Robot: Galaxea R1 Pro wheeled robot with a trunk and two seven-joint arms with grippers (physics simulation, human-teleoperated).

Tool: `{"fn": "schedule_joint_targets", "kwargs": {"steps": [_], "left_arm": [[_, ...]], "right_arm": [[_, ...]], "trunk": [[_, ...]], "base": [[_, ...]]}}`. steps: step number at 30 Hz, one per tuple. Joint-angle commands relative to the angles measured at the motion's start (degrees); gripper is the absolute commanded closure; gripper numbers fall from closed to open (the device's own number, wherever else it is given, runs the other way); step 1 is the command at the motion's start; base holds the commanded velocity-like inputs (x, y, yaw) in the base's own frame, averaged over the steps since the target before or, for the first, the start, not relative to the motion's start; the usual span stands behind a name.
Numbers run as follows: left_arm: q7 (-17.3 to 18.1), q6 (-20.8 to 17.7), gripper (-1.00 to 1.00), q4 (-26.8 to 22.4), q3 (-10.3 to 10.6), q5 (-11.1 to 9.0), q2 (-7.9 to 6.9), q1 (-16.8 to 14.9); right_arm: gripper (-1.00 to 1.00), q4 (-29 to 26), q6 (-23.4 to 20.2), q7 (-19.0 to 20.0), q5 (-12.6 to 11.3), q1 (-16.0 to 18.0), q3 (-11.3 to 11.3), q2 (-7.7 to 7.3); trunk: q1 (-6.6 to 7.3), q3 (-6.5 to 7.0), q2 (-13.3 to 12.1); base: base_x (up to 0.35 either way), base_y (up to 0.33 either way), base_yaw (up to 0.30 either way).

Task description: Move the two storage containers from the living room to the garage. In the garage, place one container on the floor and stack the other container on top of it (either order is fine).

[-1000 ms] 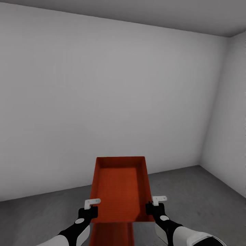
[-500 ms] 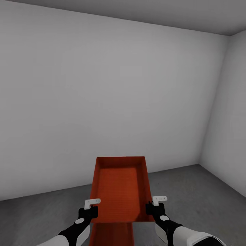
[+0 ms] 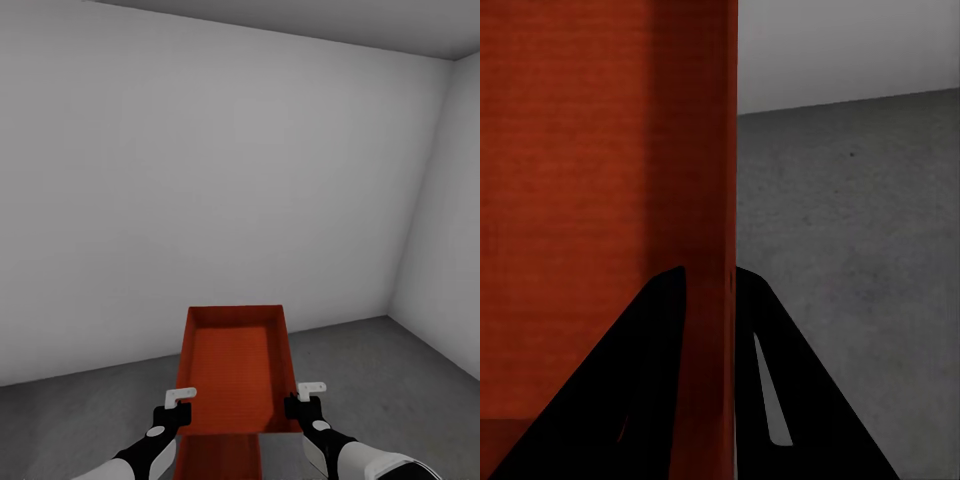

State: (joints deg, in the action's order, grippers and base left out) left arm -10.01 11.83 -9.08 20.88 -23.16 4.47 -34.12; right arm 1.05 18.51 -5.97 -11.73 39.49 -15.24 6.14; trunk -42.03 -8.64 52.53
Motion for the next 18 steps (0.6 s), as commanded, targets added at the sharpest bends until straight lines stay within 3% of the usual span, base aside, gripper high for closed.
{"fn": "schedule_joint_targets", "kwargs": {"steps": [1,7,18], "left_arm": [[-0.62,0.13,1.0,-0.15,-3.22,-0.74,-0.7,-0.06],[-0.62,0.13,1.0,-0.15,-3.22,-0.74,-0.64,-0.06],[-0.62,0.13,1.0,-0.14,-3.22,-0.74,-0.61,-0.06]], "right_arm": [[1.0,0.01,0.12,0.09,0.3,0.06,3.9,0.03],[1.0,0.0,0.12,0.09,0.3,0.06,3.9,0.05],[1.0,0.0,0.12,0.09,0.3,0.06,3.9,0.01]], "trunk": [[-0.01,-0.18,0.07],[-0.01,-0.72,0.07],[-0.01,-1.72,0.07]], "base": [[0.0,0.0,0.0],[0.002,0.017,0.0],[0.065,0.25,0.0]]}}
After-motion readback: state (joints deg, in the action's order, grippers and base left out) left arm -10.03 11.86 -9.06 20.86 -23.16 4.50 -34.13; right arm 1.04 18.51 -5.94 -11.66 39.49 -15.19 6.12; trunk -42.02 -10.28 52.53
